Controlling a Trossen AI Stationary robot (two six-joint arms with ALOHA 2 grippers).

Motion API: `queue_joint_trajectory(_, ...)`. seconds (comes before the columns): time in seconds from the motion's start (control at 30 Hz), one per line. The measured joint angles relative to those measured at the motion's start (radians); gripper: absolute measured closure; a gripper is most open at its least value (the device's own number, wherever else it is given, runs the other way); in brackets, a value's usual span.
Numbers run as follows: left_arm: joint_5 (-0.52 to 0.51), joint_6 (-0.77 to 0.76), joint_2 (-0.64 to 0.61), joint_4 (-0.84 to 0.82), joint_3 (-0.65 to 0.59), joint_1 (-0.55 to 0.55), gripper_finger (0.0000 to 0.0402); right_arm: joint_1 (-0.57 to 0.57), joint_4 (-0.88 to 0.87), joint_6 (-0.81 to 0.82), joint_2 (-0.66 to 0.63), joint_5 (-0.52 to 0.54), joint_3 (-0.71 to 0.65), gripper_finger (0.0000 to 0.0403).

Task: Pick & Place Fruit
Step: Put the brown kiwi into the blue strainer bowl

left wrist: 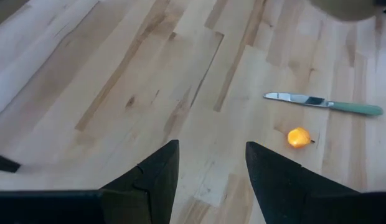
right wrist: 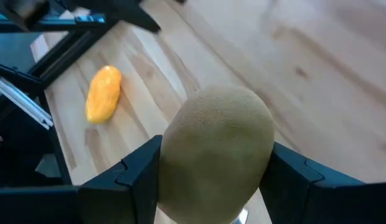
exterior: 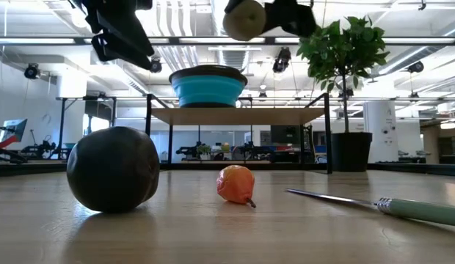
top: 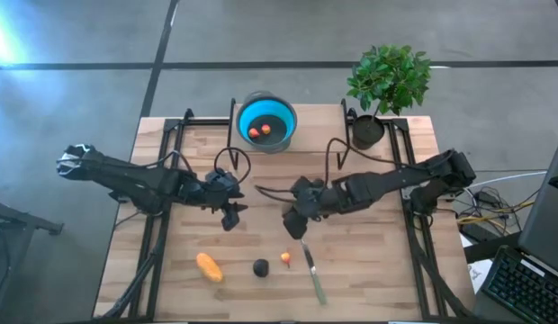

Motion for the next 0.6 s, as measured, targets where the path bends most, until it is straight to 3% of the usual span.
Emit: queue_joint_trajectory(0.6, 0.000, -0.059, 0.000, -0.080, 0.000, 0.006, 0.0211, -0.199, 0.195, -0.339, 0.000, -0.004, 0.069, 0.0193)
